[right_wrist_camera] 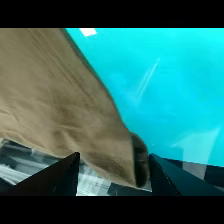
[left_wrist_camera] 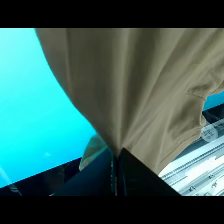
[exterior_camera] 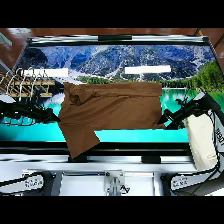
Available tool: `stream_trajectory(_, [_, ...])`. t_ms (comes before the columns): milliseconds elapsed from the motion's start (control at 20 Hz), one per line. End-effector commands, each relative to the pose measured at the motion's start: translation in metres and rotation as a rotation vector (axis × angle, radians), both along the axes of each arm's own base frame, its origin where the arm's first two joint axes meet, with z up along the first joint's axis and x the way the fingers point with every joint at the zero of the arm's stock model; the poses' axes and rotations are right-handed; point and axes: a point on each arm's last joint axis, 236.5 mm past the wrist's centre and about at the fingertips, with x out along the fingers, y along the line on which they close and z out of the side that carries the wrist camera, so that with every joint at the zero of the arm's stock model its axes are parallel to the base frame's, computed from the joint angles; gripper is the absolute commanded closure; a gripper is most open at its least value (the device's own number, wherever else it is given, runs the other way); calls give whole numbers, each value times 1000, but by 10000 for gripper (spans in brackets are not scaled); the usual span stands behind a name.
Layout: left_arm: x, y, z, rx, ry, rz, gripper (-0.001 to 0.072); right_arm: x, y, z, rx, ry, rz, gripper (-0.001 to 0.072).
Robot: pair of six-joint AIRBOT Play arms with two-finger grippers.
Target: Fold the shirts.
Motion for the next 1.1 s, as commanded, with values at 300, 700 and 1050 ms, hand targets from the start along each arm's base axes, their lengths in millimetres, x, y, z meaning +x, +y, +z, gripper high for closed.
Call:
stream_trajectory(300, [18, 5, 20, 15, -65, -13, 678, 11, 18, -7, -41, -43, 34, 641])
stream_trajectory(700, [76, -34, 362, 8, -1007, -89, 679, 105, -3, 292, -298, -1057, 224, 641])
stream_trajectory(1050, [-126, -42, 684, 166, -2029, 224, 679, -73, 3, 671, -715, -2162, -106, 641])
